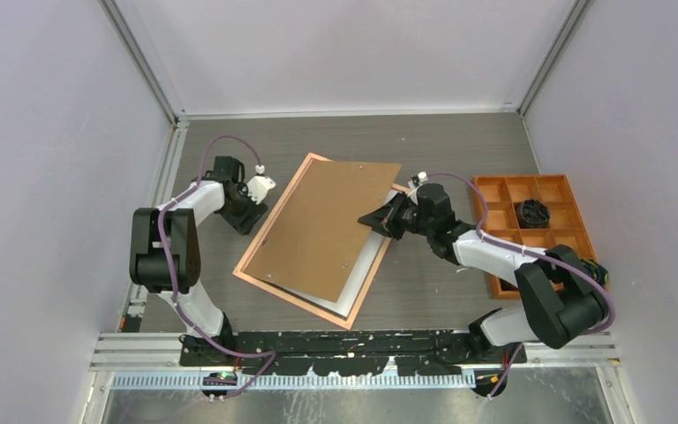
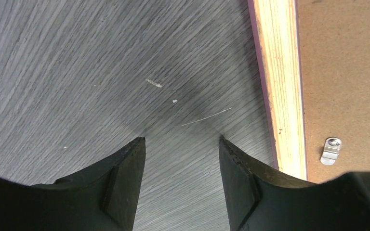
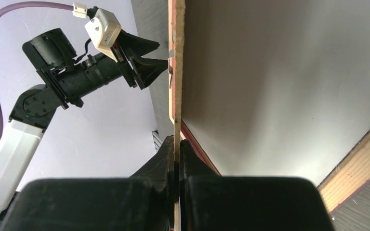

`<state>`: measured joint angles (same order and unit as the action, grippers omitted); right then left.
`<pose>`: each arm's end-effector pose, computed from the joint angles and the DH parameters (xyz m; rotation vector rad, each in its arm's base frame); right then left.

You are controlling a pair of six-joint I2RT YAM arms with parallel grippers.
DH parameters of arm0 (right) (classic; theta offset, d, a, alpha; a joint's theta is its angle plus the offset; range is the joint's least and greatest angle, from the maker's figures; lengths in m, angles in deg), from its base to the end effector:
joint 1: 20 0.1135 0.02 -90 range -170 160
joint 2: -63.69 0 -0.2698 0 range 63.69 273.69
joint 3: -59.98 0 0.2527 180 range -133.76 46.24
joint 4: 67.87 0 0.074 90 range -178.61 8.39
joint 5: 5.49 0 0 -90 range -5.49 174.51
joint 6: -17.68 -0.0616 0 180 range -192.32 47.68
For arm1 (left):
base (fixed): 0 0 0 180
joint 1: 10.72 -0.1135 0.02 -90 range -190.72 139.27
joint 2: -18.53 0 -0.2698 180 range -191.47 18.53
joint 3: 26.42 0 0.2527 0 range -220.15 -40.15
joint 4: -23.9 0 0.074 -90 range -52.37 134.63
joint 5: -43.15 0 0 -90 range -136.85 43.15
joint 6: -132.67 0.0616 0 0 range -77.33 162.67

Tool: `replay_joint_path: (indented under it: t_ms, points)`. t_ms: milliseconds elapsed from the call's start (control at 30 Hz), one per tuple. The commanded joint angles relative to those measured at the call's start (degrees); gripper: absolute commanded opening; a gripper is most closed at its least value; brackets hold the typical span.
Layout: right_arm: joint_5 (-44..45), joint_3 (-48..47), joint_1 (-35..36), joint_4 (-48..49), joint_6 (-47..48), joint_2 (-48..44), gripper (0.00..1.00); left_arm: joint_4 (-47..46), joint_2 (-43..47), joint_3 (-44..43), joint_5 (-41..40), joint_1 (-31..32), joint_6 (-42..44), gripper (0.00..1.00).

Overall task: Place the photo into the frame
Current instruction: Place the photo frame item in the photo frame.

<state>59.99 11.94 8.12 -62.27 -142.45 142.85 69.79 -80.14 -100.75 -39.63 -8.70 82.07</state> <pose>0.2551 0.1653 0.1919 0.5310 2.2639 1.4263 0.3361 -0.0196 0.1489 1.0099 2.5849 -0.0109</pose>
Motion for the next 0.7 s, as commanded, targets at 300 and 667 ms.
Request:
replay_joint_path:
  t_ms: [300, 667]
  points:
    - [-0.10, -3.92, 0.36, 6.95, 3.31, 3.43, 0.01, 1.56, 2.49, 1.47, 2.91, 0.03, 2.48, 0.57]
    - [-4.04, -11.08, -1.29, 3.29, 7.95, 12.68, 0.01, 2.83, 2.88, 2.02, 5.55, 1.15, 1.17, 0.53]
